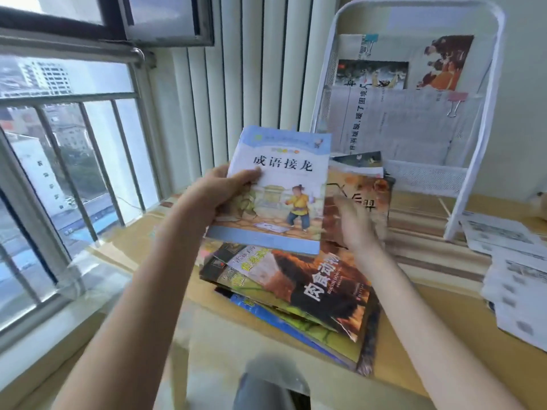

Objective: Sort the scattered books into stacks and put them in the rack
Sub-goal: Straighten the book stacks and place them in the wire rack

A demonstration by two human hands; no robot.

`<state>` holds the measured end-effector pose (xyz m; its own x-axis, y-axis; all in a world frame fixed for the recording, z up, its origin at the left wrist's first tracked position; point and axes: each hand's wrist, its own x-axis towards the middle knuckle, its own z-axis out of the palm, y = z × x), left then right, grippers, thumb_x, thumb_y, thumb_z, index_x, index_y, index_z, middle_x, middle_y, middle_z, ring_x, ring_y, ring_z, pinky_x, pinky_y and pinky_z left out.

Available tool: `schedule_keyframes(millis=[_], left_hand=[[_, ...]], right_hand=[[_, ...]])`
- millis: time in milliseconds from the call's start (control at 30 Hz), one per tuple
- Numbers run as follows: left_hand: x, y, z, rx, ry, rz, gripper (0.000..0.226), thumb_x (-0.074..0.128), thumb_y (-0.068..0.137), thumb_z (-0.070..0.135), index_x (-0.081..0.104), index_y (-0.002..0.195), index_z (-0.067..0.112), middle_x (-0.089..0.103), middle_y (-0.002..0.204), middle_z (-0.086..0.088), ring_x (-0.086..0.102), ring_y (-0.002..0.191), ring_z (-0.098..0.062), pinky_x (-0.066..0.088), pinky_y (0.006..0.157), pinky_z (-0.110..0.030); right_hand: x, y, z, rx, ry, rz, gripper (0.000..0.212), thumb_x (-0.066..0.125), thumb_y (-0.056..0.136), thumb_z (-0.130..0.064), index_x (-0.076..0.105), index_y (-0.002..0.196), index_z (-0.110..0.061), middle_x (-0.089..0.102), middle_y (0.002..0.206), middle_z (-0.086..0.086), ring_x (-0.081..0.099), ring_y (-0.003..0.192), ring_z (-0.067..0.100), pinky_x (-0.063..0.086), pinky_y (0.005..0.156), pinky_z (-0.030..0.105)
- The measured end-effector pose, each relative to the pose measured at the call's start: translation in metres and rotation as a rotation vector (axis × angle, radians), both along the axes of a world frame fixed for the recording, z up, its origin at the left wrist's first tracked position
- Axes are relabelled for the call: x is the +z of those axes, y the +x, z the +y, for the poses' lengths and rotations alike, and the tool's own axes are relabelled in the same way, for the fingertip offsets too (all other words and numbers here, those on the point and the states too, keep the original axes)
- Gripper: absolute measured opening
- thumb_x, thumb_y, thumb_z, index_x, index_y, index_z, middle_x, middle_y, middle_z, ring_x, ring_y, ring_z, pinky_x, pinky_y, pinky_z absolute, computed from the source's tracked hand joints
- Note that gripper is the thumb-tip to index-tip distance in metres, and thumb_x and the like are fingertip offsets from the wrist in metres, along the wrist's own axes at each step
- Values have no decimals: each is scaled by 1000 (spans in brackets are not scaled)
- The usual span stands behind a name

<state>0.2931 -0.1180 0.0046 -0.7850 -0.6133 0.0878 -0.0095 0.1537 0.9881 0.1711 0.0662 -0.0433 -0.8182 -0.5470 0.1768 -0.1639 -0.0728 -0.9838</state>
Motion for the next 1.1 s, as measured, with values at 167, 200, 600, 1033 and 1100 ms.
schedule_keyframes(millis=[167, 200, 600, 1033, 1100], left_hand=[[-11, 55, -77, 107, 6, -278, 27, 64, 87, 33, 61, 98, 8, 66, 55, -3, 58, 36, -11, 50, 38, -20], [-15, 62, -90, 132, 2, -309, 39, 70, 81, 38, 63, 104, 7, 71, 69, -9, 64, 46, -17, 57, 49, -28], [-27, 16, -126, 122, -364, -604, 35, 76, 74, 43, 67, 98, 19, 70, 91, -6, 68, 79, -24, 57, 72, -35], [-59, -2, -111, 257, -742, -580, 52, 69, 85, 24, 52, 134, 19, 50, 139, -10, 49, 123, -29, 39, 100, -36], [-55, -13, -76, 326, -911, -401, 41, 60, 88, 7, 56, 128, 16, 53, 135, -8, 50, 121, -27, 42, 98, -38]], right_hand=[[-37, 24, -104, 367, 553, 604, 32, 63, 84, -31, 63, 115, -23, 64, 119, -1, 58, 109, 20, 48, 93, 37], [-39, 31, -110, 401, 614, 680, 36, 60, 85, -40, 61, 116, -23, 63, 120, 2, 56, 112, 23, 45, 96, 41], [-57, 11, -70, 262, 768, 1016, 25, 42, 92, -51, 55, 92, -30, 55, 92, -10, 47, 100, 14, 26, 103, 39], [-59, 25, -86, 335, 516, 703, 20, 57, 89, -37, 62, 103, -25, 57, 104, -9, 51, 100, 10, 42, 91, 32], [-49, 20, -78, 218, 288, 463, 9, 58, 90, -24, 63, 97, -22, 62, 99, -9, 57, 95, 8, 48, 87, 30]])
